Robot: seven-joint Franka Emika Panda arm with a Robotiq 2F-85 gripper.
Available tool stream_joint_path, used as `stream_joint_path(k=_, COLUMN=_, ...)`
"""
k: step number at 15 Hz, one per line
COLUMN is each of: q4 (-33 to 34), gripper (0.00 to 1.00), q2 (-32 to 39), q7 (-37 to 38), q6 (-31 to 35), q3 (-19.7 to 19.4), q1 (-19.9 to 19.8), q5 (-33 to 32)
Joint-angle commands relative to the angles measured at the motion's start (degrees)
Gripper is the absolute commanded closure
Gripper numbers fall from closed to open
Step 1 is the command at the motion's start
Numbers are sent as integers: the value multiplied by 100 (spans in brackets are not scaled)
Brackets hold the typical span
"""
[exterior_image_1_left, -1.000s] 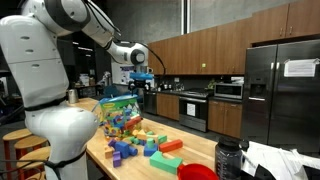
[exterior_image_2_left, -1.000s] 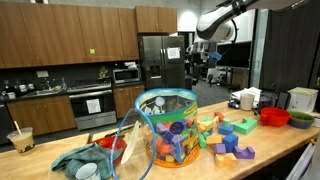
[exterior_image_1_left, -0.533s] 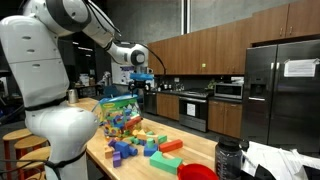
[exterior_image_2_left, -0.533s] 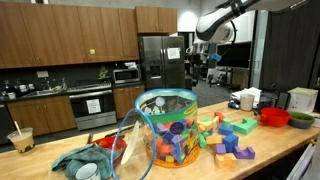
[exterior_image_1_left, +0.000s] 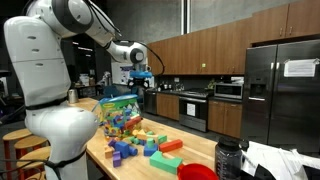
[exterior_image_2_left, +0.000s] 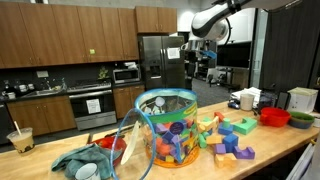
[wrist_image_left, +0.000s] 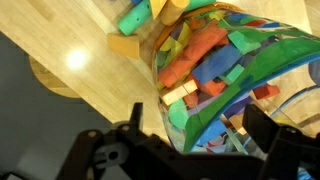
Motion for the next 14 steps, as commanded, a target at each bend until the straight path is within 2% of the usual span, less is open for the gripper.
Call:
stream_joint_path(k=1, q4=483, gripper=0, q2=376, q7=-386, q6=-179, q3=79, q1=88, q5=276)
stream_joint_path(k=8, q4=980, gripper=0, q2=848, q7=-981, q6=-345, q3=380, q1=103, q5=869)
stream_joint_path(k=14, q4=1037, gripper=0, q2=933, q7=-1222, q6=-238, q3=515, q1=72, q5=1130)
